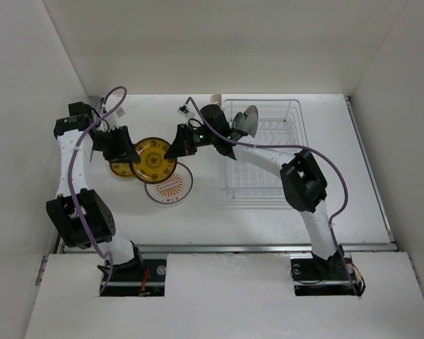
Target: Unload the plates from the dish rack
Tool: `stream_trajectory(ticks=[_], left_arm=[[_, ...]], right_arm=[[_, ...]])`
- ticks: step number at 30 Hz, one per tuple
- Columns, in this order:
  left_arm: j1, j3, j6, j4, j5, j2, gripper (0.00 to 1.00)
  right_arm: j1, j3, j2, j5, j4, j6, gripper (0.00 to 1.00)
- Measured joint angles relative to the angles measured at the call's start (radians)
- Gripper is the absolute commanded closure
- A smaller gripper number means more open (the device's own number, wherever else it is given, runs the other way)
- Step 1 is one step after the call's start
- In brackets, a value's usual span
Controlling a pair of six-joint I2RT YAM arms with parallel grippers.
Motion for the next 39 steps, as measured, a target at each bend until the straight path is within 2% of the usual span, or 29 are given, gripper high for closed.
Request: stream_trajectory(ticks=[4,5,12,16,18,21,25,29,34,39], left_arm=[[-0.003,0.0,0.019,-0.021,0.079,0.007,0.88],[-0.002,0.0,0.031,-0.029,0.089,0.011,1.0],[0.008,0.0,0.082,-0.073,0.151,0.028,1.0],[0.01,0.008,0.079,-0.092,0.163,0.029,1.0],[0.011,0.01,0.066,-0.095,0.166,0.029,1.0],[0.022,0.01,0.044,-0.092,0.166,0.033,1.0],[0.04,0.01,0.025,-0.079,0.155,0.05,1.0],[0.088,0.01,-0.03,-0.028,0.105,0.068,1.0],[0.185,0.01,-0.147,0.109,-0.009,0.111,1.0],[0.204,0.026,-0.217,0.219,-0.088,0.212,1.0]], right_arm=[[0.001,0.0,0.001,-0.004,0.003,0.01,1.0],[0.001,0.0,0.002,-0.005,0.0,0.009,1.0],[-0.015,0.0,0.016,-0.04,0.002,0.024,1.0],[-0.014,0.0,0.016,-0.04,-0.001,0.033,0.47],[-0.008,0.002,0.016,-0.038,0.002,0.035,0.33],[-0.002,0.008,0.016,-0.026,-0.001,0.042,0.2],[-0.009,0.01,0.014,0.031,-0.038,0.031,0.14],[-0.044,0.01,-0.015,0.195,-0.166,-0.006,0.13],[-0.095,0.01,-0.133,0.44,-0.338,-0.084,0.13],[-0.097,0.006,-0.274,0.541,-0.38,-0.139,0.13]])
